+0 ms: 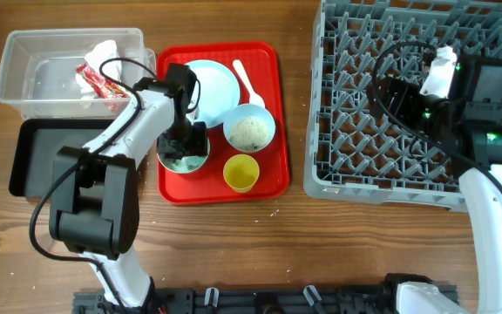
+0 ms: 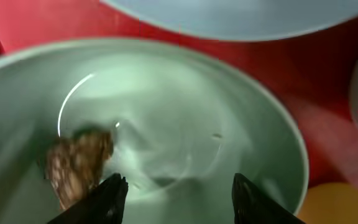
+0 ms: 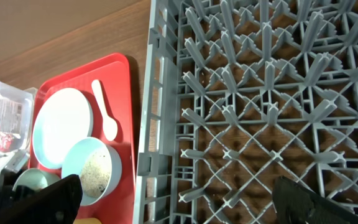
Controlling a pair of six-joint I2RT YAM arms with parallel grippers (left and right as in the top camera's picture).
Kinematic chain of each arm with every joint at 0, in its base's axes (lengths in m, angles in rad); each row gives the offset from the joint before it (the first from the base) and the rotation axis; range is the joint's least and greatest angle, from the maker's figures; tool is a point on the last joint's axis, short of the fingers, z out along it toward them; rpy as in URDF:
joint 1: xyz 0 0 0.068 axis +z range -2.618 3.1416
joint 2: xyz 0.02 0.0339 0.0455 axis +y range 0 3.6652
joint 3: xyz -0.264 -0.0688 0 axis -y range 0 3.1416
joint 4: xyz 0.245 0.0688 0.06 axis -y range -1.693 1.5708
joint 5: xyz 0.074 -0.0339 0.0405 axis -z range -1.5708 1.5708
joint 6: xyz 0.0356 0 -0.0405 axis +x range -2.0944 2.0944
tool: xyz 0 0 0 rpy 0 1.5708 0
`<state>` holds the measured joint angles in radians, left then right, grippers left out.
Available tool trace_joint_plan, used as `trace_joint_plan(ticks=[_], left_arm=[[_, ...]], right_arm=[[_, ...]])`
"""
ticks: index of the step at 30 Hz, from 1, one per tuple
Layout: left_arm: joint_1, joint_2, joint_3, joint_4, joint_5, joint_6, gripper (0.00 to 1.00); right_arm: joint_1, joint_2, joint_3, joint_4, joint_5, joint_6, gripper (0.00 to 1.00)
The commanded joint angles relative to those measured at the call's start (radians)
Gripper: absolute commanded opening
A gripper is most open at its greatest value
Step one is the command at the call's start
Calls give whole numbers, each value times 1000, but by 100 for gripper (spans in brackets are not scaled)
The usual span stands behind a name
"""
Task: Sort waste into correct bins and load items into the dishwasher rack
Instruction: 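Grasp the rim of the green bowl with the left gripper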
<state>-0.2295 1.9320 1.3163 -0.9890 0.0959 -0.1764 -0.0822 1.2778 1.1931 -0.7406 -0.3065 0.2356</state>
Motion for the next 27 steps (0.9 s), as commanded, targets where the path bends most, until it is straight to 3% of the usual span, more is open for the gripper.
trace_joint_plan(ticks=[1, 6, 12, 19, 22, 23, 27], left_arm=[[-5, -1, 21, 7, 22, 17, 55], [-30, -27, 104, -44, 79, 100, 61], [-151, -21, 90, -42, 48, 169, 57], [-163, -19, 19, 14, -72, 86, 39], [-163, -19, 9, 35, -72, 85, 18], [-163, -19, 9, 40, -72, 76, 4], [-163, -21, 30, 36, -65, -3, 4]], right_arm=[[0, 9, 9, 3, 2, 11, 100], [0, 9, 9, 7, 2, 12, 100], [0, 9, 9, 6, 2, 12, 100], [0, 9, 9, -1, 2, 11, 100], [0, 9, 9, -2, 2, 11, 100], [0, 9, 9, -2, 2, 10, 100], [0, 9, 9, -1, 2, 11, 100]])
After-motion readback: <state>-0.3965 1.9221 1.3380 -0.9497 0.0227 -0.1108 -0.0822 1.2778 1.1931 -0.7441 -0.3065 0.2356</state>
